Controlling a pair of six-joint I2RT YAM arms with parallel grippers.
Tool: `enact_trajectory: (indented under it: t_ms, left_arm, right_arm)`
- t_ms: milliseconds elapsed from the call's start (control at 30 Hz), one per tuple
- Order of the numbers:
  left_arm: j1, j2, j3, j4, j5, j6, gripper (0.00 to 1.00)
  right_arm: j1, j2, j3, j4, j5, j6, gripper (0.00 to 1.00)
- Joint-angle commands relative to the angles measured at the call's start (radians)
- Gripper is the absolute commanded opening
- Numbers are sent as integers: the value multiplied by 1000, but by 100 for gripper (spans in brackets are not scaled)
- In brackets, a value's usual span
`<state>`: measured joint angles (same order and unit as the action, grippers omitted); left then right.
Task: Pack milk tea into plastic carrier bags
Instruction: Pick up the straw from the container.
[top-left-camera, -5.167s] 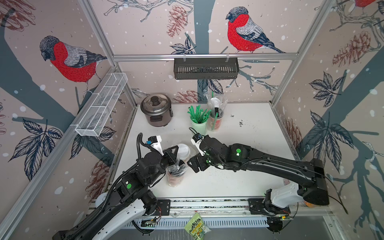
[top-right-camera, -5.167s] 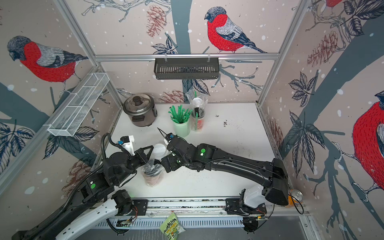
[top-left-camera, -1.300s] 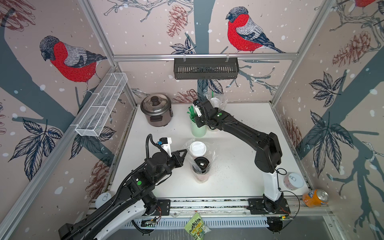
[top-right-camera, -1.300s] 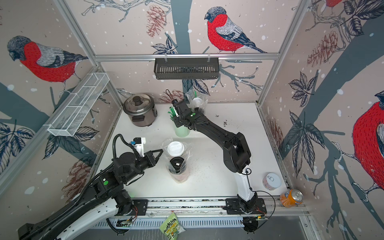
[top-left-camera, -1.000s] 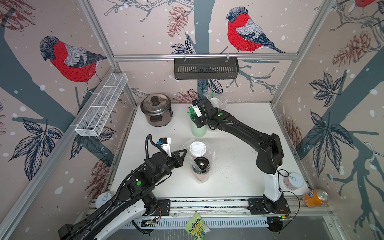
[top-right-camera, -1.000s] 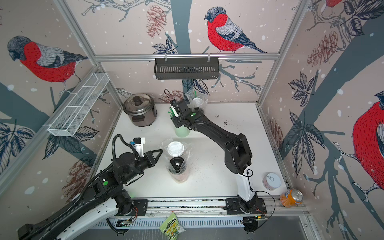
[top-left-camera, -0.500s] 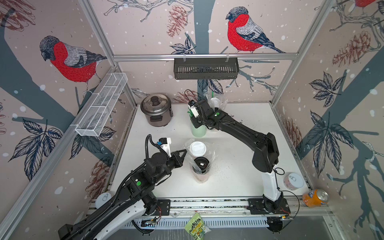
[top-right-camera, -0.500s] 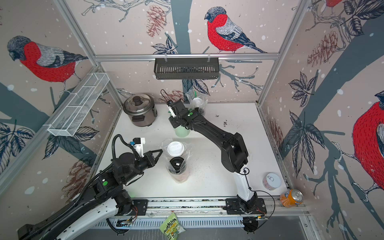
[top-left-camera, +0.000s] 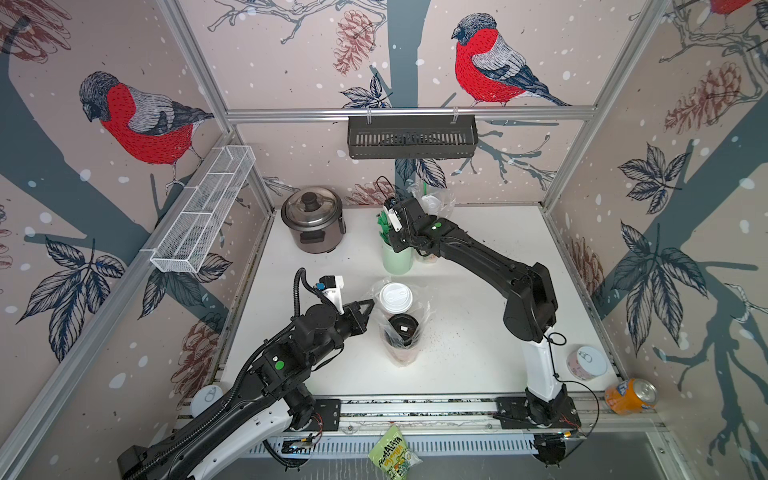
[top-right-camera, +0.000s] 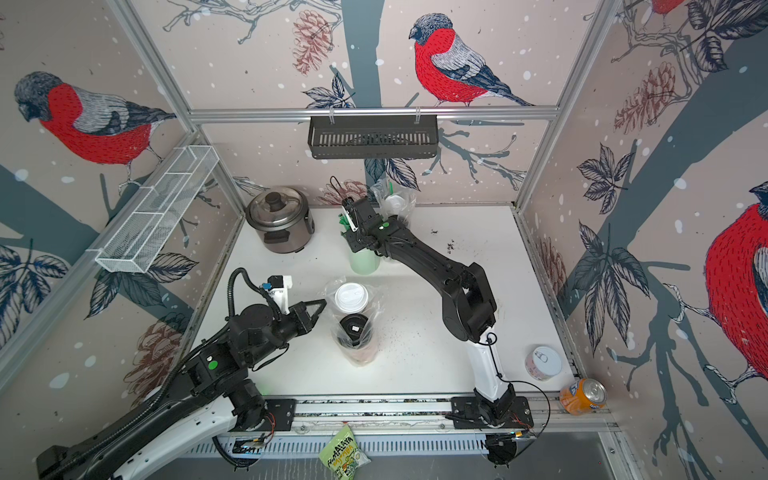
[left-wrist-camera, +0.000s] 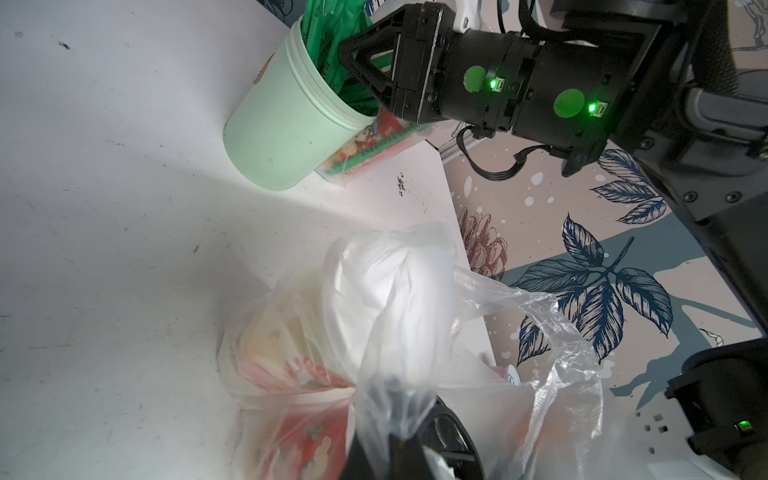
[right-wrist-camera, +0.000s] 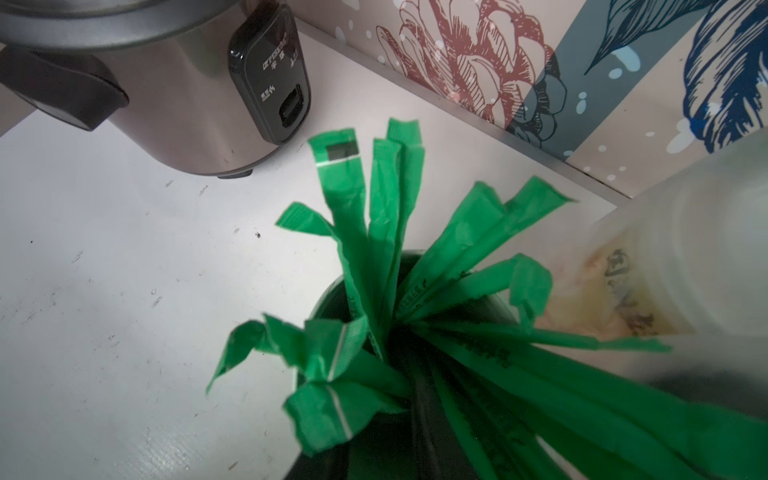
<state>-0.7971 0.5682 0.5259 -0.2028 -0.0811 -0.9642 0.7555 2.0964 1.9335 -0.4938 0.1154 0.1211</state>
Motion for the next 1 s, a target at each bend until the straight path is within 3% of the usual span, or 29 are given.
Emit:
enact_trajectory:
  t_ms: [0, 67, 167, 533, 967]
  left_arm:
    - [1, -5, 5, 13, -16, 4, 0]
    - [1, -7, 5, 9, -19, 4, 0]
    - [1, -13, 3, 5, -21, 4, 0]
    - [1, -22, 0, 13, -19, 1, 0]
    - [1, -8, 1, 43, -3, 5, 0]
  right_arm:
    - [-2, 5, 10, 29, 7, 25, 25]
    - [-4, 1, 13, 32, 5, 28, 14]
    - [-4, -10, 16, 38, 1, 34, 4]
    - [-1, -121, 6, 32, -19, 37, 5]
    - [-1, -370, -159, 134, -46, 49, 2]
